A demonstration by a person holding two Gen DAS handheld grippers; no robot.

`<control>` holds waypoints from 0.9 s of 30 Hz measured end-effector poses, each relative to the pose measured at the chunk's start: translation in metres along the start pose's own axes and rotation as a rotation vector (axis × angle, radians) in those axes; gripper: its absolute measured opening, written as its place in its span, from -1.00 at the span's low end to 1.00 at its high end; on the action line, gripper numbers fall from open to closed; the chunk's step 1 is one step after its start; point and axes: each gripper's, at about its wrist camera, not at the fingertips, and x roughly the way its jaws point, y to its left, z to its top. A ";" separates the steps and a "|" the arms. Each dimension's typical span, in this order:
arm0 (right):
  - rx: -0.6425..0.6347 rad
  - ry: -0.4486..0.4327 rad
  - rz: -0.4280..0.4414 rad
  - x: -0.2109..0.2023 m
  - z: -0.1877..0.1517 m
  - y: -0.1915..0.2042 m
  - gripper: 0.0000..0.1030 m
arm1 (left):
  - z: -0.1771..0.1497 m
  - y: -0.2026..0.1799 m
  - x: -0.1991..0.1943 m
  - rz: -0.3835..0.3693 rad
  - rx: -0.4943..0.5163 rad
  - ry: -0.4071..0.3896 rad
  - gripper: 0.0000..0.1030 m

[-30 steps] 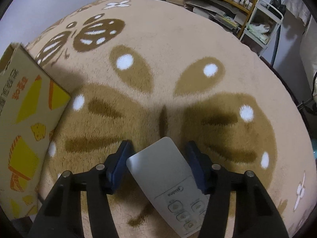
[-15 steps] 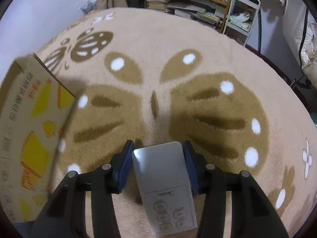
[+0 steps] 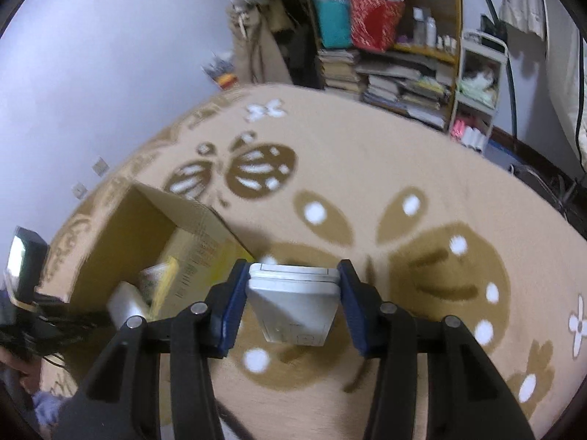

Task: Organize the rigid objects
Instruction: 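Carry the white remote into the box and open the right tool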

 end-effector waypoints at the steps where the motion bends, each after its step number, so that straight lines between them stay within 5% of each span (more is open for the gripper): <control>1: -0.007 -0.018 0.015 -0.005 0.003 0.005 0.01 | 0.000 0.000 0.000 0.001 0.001 0.000 -0.71; 11: -0.040 -0.211 0.133 -0.053 0.022 0.056 0.01 | 0.000 -0.001 0.000 -0.002 -0.001 -0.001 -0.71; 21: -0.091 -0.162 0.204 -0.027 0.007 0.092 0.01 | -0.001 -0.002 0.000 0.006 0.002 -0.002 -0.71; 27: -0.142 -0.195 0.169 -0.013 -0.009 0.106 0.01 | -0.001 -0.002 0.000 0.005 0.001 -0.002 -0.71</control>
